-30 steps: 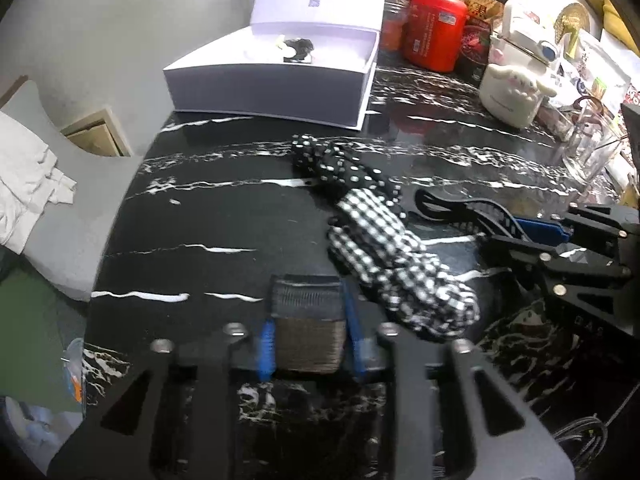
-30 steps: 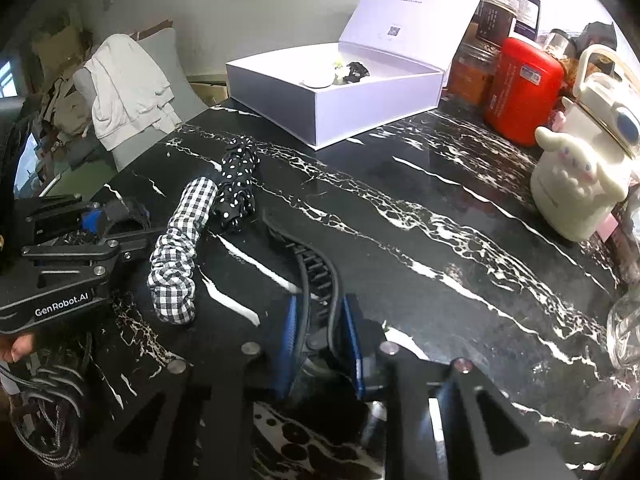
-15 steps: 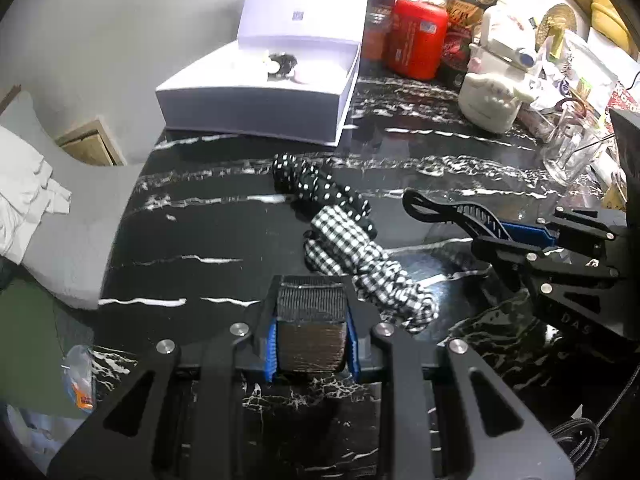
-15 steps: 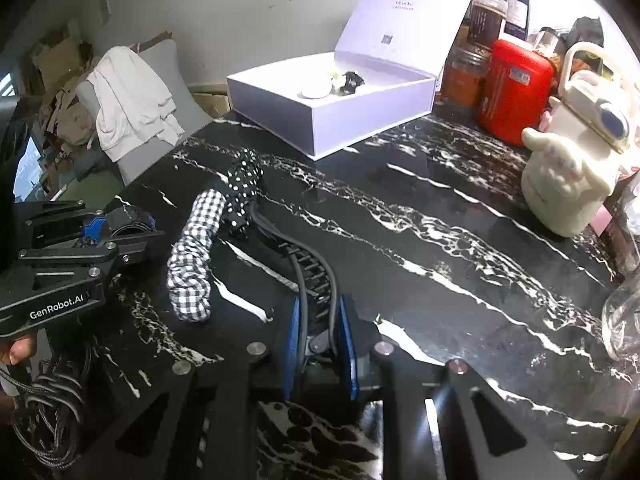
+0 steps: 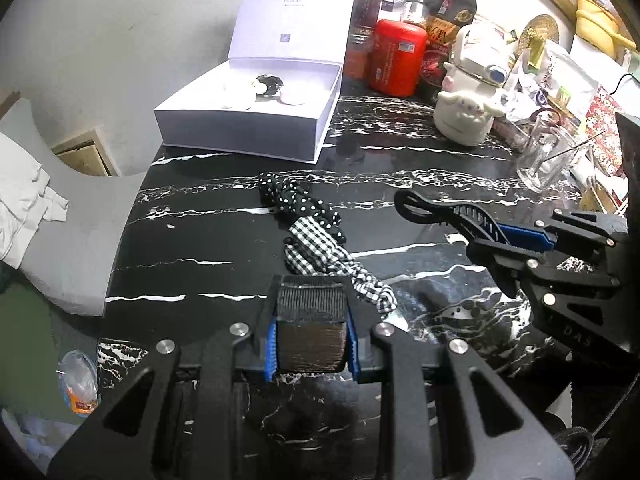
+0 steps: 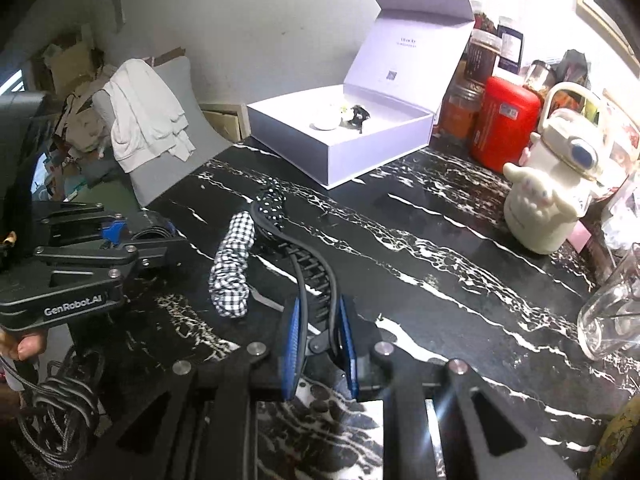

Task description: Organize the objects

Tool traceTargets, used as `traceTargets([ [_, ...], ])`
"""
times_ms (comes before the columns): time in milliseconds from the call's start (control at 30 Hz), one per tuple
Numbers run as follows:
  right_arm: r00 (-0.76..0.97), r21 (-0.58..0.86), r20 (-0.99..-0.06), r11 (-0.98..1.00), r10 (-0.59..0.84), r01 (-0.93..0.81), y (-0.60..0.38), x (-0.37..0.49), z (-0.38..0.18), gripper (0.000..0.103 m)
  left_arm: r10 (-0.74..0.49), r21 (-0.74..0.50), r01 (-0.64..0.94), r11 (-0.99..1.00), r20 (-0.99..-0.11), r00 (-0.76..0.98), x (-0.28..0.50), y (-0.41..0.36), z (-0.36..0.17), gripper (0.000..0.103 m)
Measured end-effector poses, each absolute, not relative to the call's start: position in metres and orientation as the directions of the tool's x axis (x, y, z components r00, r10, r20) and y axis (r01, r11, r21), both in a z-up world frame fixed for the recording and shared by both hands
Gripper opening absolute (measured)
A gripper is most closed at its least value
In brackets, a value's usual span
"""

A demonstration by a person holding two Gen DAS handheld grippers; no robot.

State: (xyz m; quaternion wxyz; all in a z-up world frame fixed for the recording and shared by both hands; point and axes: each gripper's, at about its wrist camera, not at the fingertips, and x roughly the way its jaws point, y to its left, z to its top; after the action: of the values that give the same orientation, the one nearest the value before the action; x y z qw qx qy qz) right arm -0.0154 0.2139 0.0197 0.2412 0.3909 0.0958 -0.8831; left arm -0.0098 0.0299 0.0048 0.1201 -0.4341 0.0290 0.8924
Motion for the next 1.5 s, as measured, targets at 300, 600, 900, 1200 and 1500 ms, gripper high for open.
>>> traceTargets([
  [300, -0.591, 0.013, -0.719, -0.858, -0.365, 0.513, 0.211, -0.013, 0.031, 0.019, 0.197, -0.045, -0.256, -0.966, -0.769, -0.608, -0.014, 0.031, 0.02, 0.024],
  [600, -0.572, 0.004, -0.731, -0.842, -0.371, 0.54, 0.195, -0.039, 0.036, 0.019, 0.212, -0.054, -0.27, -0.961, -0.773, -0.598, -0.034, 0.026, 0.027, 0.024],
  [900, -0.541, 0.014, -0.743, -0.818, -0.394, 0.576, 0.176, -0.072, 0.043, 0.019, 0.205, -0.055, -0.258, -0.964, -0.775, -0.598, -0.066, 0.014, 0.034, 0.024],
  [1200, -0.538, 0.001, -0.733, -0.791, -0.417, 0.612, 0.156, -0.107, 0.054, 0.019, 0.213, -0.063, -0.264, -0.963, -0.775, -0.595, -0.102, 0.007, 0.038, 0.024],
  [1500, -0.563, -0.018, -0.718, -0.798, -0.409, 0.603, 0.148, -0.144, 0.063, 0.019, 0.24, -0.085, -0.271, -0.959, -0.752, -0.613, -0.145, -0.001, 0.047, 0.024],
])
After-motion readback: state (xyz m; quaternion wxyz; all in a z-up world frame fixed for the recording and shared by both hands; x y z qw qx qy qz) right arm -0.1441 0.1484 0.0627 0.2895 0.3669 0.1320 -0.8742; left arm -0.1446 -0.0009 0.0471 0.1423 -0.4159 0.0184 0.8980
